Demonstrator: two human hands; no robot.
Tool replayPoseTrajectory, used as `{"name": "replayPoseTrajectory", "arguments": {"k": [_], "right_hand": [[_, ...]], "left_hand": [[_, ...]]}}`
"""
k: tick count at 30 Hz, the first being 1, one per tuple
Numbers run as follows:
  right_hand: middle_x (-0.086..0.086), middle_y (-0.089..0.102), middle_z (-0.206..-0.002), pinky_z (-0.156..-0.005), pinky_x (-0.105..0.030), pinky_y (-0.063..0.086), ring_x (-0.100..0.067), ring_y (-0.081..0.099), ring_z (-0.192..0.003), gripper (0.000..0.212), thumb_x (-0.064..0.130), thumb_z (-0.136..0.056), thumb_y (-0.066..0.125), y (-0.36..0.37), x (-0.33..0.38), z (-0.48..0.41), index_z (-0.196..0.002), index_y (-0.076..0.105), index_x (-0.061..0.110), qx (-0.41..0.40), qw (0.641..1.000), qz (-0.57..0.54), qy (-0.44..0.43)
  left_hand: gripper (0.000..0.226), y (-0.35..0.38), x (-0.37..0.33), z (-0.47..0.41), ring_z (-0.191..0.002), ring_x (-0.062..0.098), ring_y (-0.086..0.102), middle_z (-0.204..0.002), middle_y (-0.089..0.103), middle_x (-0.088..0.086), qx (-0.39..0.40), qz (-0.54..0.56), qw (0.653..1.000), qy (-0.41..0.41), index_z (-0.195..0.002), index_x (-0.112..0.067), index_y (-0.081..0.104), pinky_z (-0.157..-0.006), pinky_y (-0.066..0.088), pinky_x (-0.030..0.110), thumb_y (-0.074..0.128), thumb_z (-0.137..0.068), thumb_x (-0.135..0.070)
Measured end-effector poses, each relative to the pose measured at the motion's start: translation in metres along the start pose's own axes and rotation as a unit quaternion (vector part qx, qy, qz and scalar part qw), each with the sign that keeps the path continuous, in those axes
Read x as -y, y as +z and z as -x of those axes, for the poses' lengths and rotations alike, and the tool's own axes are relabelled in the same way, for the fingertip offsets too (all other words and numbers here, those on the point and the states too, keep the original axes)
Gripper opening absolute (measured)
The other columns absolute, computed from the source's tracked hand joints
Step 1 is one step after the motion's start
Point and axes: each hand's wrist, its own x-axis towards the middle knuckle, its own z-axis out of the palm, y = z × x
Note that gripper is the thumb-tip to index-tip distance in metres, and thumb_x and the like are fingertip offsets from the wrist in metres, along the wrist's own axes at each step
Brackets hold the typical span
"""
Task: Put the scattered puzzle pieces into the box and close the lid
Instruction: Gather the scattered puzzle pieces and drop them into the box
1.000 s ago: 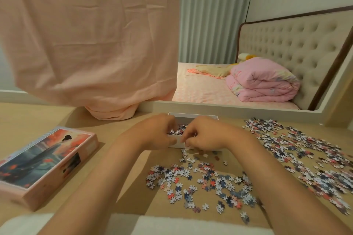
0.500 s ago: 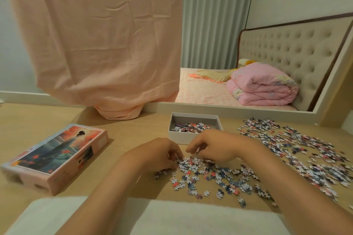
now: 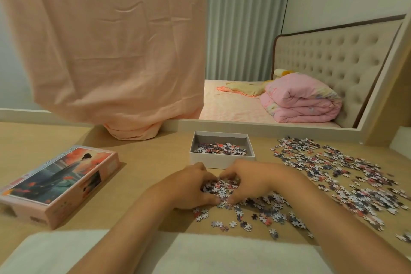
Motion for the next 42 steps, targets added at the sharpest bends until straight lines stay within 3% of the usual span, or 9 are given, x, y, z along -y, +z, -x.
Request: {"name": "replayPoseTrajectory", "arguments": {"k": [3, 7, 13, 20, 24, 28, 31, 40, 42], "right_hand": [[0.007, 0.055, -0.127, -0.091, -0.037, 0.050, -0.021, 0.053, -0.117, 0.073, 0.066, -0.072, 0.074, 0.002, 0.000, 0.000, -0.130, 0.053, 0.027, 0.003, 0.999, 0.022, 0.025], [-0.003, 0.033, -0.147, -0.110, -0.047, 0.039, -0.027, 0.036, -0.137, 0.103, 0.075, -0.068, 0.070, 0.014, 0.006, -0.006, -0.152, 0.034, 0.030, -0.019, 0.997, 0.035, 0.060], [0.004, 0.067, -0.123, -0.085, -0.028, 0.048, -0.014, 0.060, -0.101, 0.061, 0.048, -0.083, 0.075, 0.020, 0.014, -0.010, -0.136, 0.060, 0.022, -0.089, 0.995, -0.053, 0.009], [0.006, 0.069, -0.103, -0.078, -0.022, 0.047, -0.011, 0.062, -0.092, 0.038, 0.035, -0.080, 0.081, 0.024, 0.018, -0.014, -0.115, 0.073, 0.023, -0.154, 0.981, -0.114, 0.026], [0.005, 0.072, -0.087, -0.055, -0.016, 0.050, -0.010, 0.067, -0.065, 0.024, 0.024, -0.080, 0.082, 0.025, 0.015, -0.019, -0.103, 0.076, 0.021, -0.177, 0.960, -0.209, 0.049], [-0.010, 0.075, -0.085, -0.064, -0.035, 0.062, -0.022, 0.072, -0.065, 0.015, 0.006, -0.082, 0.079, 0.021, 0.013, -0.020, -0.096, 0.077, 0.010, -0.184, 0.914, -0.359, 0.048], [-0.010, 0.075, -0.084, -0.059, -0.031, 0.060, -0.024, 0.074, -0.068, 0.017, 0.002, -0.081, 0.079, 0.005, 0.010, -0.021, -0.096, 0.076, 0.009, -0.205, 0.879, -0.429, 0.044], [-0.014, 0.074, -0.091, -0.072, -0.034, 0.062, -0.024, 0.074, -0.078, 0.020, 0.000, -0.080, 0.079, -0.038, -0.022, -0.056, -0.099, 0.075, 0.005, -0.306, 0.811, -0.497, 0.022], [-0.011, 0.074, -0.095, -0.072, -0.035, 0.063, -0.023, 0.073, -0.079, 0.020, 0.003, -0.083, 0.077, -0.034, -0.031, -0.065, -0.102, 0.076, 0.008, -0.334, 0.821, -0.462, 0.039]], "left_hand": [[0.069, 0.001, 0.004, 0.002, -0.113, 0.010, 0.047, -0.120, 0.041, -0.012, -0.001, 0.012, 1.000, -0.001, -0.142, -0.035, 0.046, -0.098, 0.042, 0.030, 0.061, -0.082, -0.066], [0.065, -0.001, 0.007, 0.003, -0.122, 0.011, 0.040, -0.126, 0.040, -0.009, 0.002, -0.003, 1.000, -0.005, -0.143, -0.033, 0.044, -0.104, 0.038, 0.031, 0.060, -0.086, -0.059], [0.042, 0.000, 0.005, 0.002, -0.102, 0.012, 0.054, -0.113, 0.050, -0.006, -0.053, 0.015, 0.998, 0.009, -0.128, -0.029, 0.063, -0.092, 0.045, 0.030, 0.066, -0.089, -0.043], [0.029, 0.008, 0.007, -0.002, -0.091, 0.011, 0.056, -0.102, 0.059, -0.006, -0.134, 0.099, 0.986, 0.009, -0.108, -0.024, 0.066, -0.078, 0.045, 0.021, 0.077, -0.081, -0.030], [0.023, 0.012, 0.011, -0.003, -0.077, 0.003, 0.054, -0.087, 0.061, -0.013, -0.170, 0.176, 0.970, 0.001, -0.099, -0.024, 0.065, -0.062, 0.039, 0.010, 0.077, -0.080, -0.020], [0.018, 0.008, 0.013, -0.010, -0.076, 0.010, 0.060, -0.084, 0.066, -0.008, -0.192, 0.261, 0.946, -0.008, -0.090, -0.020, 0.067, -0.070, 0.051, 0.024, 0.077, -0.078, -0.012], [0.018, -0.006, 0.010, -0.020, -0.071, 0.009, 0.058, -0.085, 0.067, -0.003, -0.200, 0.356, 0.913, -0.015, -0.091, -0.016, 0.069, -0.070, 0.053, 0.029, 0.076, -0.078, -0.005], [0.017, -0.046, 0.011, -0.081, -0.078, 0.019, 0.067, -0.086, 0.064, 0.012, -0.204, 0.480, 0.852, -0.040, -0.098, -0.011, 0.067, -0.082, 0.059, 0.036, 0.070, -0.085, -0.001], [0.018, -0.040, 0.015, -0.092, -0.084, 0.020, 0.067, -0.096, 0.068, 0.015, -0.210, 0.476, 0.852, -0.056, -0.103, -0.014, 0.068, -0.085, 0.058, 0.037, 0.068, -0.088, -0.004]]}}
